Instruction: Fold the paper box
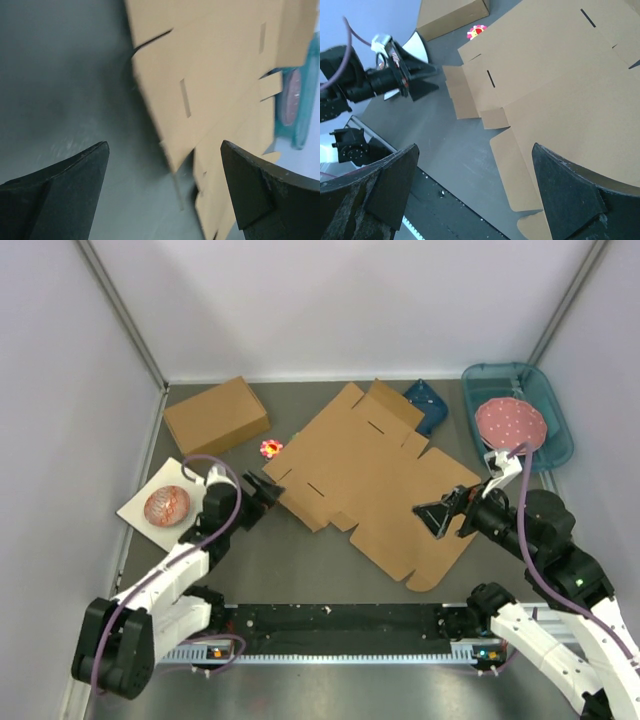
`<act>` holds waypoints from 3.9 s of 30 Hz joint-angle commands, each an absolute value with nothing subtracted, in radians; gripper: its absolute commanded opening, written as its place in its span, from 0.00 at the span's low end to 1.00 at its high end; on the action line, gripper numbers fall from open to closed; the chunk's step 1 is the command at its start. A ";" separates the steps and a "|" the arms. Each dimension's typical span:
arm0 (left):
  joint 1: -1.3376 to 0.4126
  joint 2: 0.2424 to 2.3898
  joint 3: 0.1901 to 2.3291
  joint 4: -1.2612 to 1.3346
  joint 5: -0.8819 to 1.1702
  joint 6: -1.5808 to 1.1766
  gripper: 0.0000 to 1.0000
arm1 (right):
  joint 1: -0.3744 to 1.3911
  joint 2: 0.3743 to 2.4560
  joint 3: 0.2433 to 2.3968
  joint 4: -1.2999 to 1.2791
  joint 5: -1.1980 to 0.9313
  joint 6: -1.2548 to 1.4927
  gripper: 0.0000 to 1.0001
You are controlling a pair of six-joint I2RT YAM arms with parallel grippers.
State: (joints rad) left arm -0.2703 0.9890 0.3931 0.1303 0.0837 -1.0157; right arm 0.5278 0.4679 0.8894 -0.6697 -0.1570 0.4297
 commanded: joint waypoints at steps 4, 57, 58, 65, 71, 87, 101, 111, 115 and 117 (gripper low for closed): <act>-0.465 0.972 0.438 0.134 -0.138 -1.049 0.98 | 0.529 0.477 0.851 -0.611 -0.141 0.433 0.96; -0.206 1.293 1.410 -0.485 0.914 -0.313 0.00 | 0.529 0.460 1.032 -0.623 -0.212 0.399 0.90; -0.204 1.316 1.420 -0.485 0.945 -0.308 0.00 | 0.529 0.445 1.026 -0.623 -0.215 0.397 0.90; -0.190 1.636 1.456 -0.491 1.077 -0.252 0.00 | 0.529 0.387 0.971 -0.649 -0.258 0.414 0.90; -0.196 1.779 1.526 -0.566 1.076 -0.180 0.00 | 0.529 0.359 0.951 -0.699 -0.258 0.390 0.90; -0.370 1.783 1.525 -0.643 -0.061 0.173 0.00 | 0.528 0.514 0.922 -0.690 -0.141 0.385 0.89; -0.374 1.407 0.967 -0.039 0.066 0.005 0.00 | 0.529 0.558 0.879 -0.647 -0.129 0.394 0.89; -0.474 1.247 0.709 0.235 0.051 -0.225 0.00 | 0.529 0.693 0.948 -0.560 -0.081 0.405 0.90; -0.495 1.258 0.719 0.187 -0.024 -0.213 0.00 | 0.529 0.784 1.038 -0.512 -0.045 0.352 0.99; -0.521 1.258 0.719 0.181 -0.080 -0.169 0.00 | 0.531 0.855 1.075 -0.506 -0.005 0.324 0.99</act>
State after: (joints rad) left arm -0.4923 1.2846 0.7082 0.1188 0.0296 -0.1822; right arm 0.5278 0.7753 0.9646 -0.6056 -0.0746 0.3824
